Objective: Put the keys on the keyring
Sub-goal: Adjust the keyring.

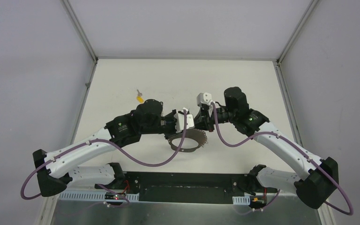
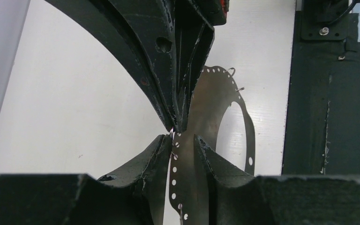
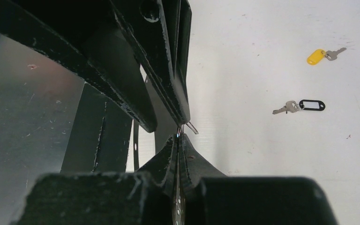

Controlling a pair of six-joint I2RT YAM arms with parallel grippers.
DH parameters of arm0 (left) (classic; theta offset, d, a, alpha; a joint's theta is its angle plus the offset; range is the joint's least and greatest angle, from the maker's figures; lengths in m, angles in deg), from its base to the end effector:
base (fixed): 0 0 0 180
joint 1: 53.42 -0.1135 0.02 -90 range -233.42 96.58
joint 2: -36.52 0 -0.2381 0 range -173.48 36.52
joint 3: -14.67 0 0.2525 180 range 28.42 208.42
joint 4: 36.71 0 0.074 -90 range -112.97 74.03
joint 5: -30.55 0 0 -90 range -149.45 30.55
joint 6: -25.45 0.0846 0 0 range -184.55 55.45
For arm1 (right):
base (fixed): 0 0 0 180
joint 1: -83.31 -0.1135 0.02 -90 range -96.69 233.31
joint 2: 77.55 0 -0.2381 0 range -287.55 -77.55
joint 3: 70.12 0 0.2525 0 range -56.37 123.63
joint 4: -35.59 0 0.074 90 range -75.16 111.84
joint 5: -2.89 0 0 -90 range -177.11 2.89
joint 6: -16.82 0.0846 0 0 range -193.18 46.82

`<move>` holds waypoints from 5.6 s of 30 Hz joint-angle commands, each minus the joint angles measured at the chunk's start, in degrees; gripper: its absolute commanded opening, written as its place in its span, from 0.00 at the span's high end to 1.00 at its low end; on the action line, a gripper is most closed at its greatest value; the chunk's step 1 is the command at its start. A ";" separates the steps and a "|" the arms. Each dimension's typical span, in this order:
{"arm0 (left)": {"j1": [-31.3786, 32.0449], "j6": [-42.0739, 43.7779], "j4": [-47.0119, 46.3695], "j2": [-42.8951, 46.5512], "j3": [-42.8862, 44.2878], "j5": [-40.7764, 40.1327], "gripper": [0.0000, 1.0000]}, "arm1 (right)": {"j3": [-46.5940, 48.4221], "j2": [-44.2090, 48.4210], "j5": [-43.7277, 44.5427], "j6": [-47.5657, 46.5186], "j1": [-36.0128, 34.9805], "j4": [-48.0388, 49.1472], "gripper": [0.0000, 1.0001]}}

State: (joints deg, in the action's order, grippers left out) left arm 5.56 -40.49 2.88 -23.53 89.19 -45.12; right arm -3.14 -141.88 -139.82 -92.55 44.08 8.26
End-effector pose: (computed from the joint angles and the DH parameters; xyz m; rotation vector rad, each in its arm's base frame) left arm 0.1299 -0.2566 0.3167 1.4790 1.4238 -0.6357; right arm 0.1766 0.2311 0.2875 -1.4544 1.3602 1.1360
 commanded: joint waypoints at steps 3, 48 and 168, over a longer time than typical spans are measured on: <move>1.07 1.93 3.74 -0.94 1.02 -6.43 0.70 | 2.09 0.84 -2.81 1.01 -0.35 4.39 1.00; 3.84 -4.76 -8.78 10.42 -7.15 -8.77 0.59 | -0.59 1.51 -2.83 2.70 -0.68 5.67 1.00; -18.64 -50.46 5.71 -0.76 3.59 27.64 0.60 | -4.19 8.96 -15.49 -9.69 -0.75 0.38 1.00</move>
State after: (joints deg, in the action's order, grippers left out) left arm -12.29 -93.80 2.38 -24.66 89.13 -10.76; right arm -10.42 -133.75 -153.81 -100.40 43.56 7.62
